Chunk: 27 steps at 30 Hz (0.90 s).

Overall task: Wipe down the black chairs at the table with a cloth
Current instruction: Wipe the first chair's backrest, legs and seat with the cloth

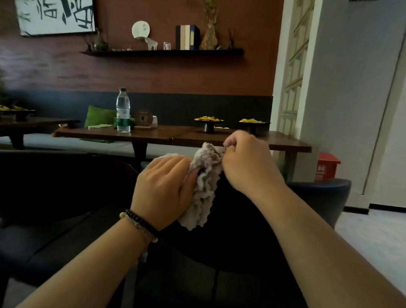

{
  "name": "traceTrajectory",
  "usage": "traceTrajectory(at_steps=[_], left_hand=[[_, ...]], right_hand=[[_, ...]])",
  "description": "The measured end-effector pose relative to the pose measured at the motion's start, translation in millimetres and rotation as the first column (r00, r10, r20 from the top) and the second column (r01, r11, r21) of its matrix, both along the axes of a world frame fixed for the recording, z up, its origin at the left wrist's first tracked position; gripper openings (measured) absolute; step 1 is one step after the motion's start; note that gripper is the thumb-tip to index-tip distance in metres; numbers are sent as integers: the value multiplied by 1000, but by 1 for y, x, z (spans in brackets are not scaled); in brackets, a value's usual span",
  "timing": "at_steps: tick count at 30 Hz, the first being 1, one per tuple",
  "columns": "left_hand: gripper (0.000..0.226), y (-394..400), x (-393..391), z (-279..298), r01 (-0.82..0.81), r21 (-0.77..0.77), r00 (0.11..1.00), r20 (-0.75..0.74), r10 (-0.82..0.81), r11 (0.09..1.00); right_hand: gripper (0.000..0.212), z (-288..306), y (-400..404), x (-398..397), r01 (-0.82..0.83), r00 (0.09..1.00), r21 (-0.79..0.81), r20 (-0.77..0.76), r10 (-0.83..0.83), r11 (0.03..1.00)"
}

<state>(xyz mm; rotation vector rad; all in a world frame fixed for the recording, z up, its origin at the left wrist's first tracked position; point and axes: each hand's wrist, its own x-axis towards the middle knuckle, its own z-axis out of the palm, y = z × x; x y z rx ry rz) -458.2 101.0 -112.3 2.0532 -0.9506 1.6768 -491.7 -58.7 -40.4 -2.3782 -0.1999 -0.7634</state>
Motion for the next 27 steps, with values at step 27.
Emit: traceTrajectory(at_steps=[27], left_hand=[[32, 45, 51, 11, 77, -551, 715, -551, -431, 831]], right_hand=[[22, -6, -1, 3, -36, 993, -338, -118, -4, 940]])
